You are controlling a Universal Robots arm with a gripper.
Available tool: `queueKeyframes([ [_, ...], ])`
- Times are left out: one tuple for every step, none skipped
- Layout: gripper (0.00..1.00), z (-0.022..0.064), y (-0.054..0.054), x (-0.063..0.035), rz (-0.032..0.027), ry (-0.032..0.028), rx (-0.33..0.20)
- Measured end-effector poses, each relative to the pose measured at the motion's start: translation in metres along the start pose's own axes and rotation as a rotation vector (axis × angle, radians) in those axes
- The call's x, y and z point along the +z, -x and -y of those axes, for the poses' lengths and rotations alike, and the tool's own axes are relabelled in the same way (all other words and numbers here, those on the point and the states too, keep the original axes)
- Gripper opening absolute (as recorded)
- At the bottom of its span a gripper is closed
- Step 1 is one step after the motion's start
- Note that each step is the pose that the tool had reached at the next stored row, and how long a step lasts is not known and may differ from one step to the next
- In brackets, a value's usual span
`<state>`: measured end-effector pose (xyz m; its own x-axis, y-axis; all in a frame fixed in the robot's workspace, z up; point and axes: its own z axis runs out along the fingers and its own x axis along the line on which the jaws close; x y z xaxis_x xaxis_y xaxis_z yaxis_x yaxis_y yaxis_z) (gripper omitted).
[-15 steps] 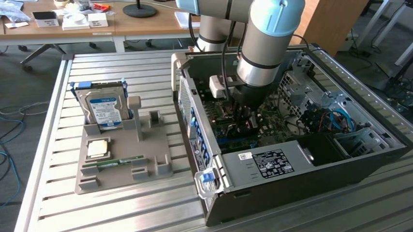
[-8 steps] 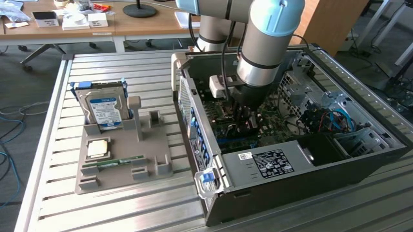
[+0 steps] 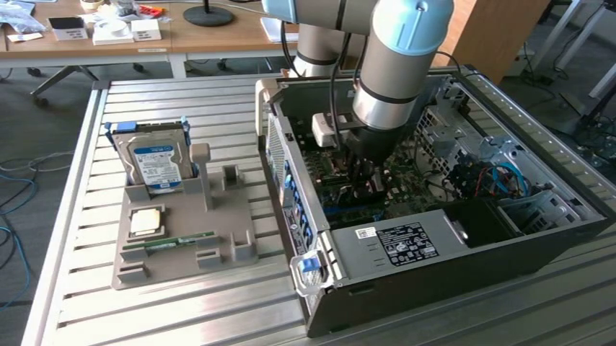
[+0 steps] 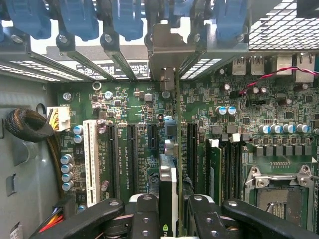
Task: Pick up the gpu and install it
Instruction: 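Insert the gpu into the slot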
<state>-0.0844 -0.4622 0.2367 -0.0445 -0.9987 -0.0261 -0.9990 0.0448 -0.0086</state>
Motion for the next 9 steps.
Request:
queueKeyframes([
  [0.27, -0.0002, 0.0, 0.0001, 0.0, 0.0, 0.0],
  [0.27, -0.0005, 0.0, 0.0002, 0.0003, 0.0, 0.0],
  [0.27, -0.0008, 0.0, 0.0003, 0.0002, 0.0, 0.0],
  [0.27, -0.001, 0.0, 0.0004, 0.0002, 0.0, 0.001],
  [0.27, -0.0012, 0.0, 0.0004, 0.0001, 0.0, 0.001],
  [0.27, -0.0013, 0.0, 0.0004, 0.0001, 0.0, 0.001],
  [0.27, -0.0014, 0.0, 0.0004, 0.0001, 0.0, 0.002],
  [0.27, -0.0015, 0.0, 0.0004, 0.0002, 0.0, 0.002],
  [0.27, -0.0015, 0.0, 0.0004, 0.0002, 0.0, 0.002],
])
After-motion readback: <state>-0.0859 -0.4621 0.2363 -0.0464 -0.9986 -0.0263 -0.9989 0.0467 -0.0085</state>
